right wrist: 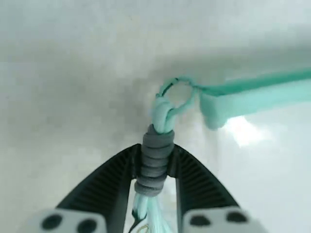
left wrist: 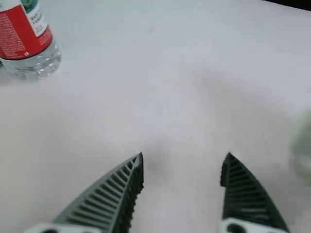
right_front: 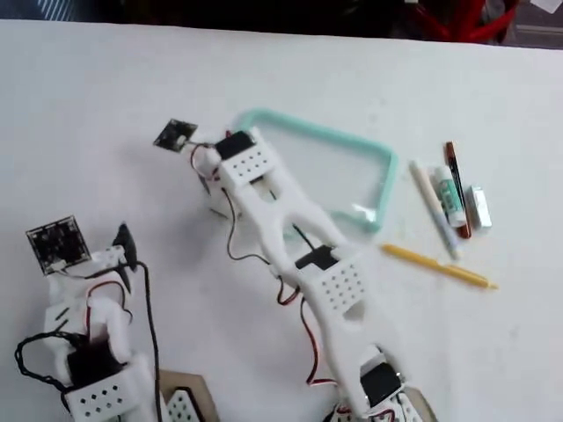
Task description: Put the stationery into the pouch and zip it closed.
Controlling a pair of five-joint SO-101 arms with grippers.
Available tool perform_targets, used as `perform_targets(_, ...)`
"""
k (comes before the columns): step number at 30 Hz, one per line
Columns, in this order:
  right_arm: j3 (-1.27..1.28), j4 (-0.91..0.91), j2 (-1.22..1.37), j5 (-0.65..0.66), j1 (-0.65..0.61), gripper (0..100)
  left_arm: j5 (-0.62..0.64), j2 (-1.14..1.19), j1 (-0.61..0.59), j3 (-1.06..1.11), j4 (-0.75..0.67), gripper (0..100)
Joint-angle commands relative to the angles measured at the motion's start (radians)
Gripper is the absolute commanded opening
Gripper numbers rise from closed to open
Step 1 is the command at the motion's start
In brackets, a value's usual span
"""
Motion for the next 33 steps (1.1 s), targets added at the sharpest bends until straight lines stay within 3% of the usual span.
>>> perform_targets(1,-0.172,0.133,-0.180,0.009,0.001,1.7,0.005,-0.010,0.094,-0.034,0.054,32)
perform_targets(5,-0.278,0.278,-0.280,0.011,-0.004,1.7,-0.035,-0.008,0.202,-0.074,0.094,32)
perform_targets(16,-0.315,0.278,-0.624,0.011,-0.050,1.7,0.137,-0.005,0.478,-0.285,0.114,32)
perform_targets(22,-0.315,0.271,-0.677,0.011,-0.042,1.7,0.189,-0.005,0.657,-0.396,0.140,32)
perform_targets(29,-0.315,0.217,-0.687,0.000,-0.041,1.7,0.190,-0.004,0.697,-0.425,0.031,30)
perform_targets(33,-0.333,0.114,-0.688,-0.152,-0.025,1.7,0.189,-0.004,0.725,-0.523,0.032,30)
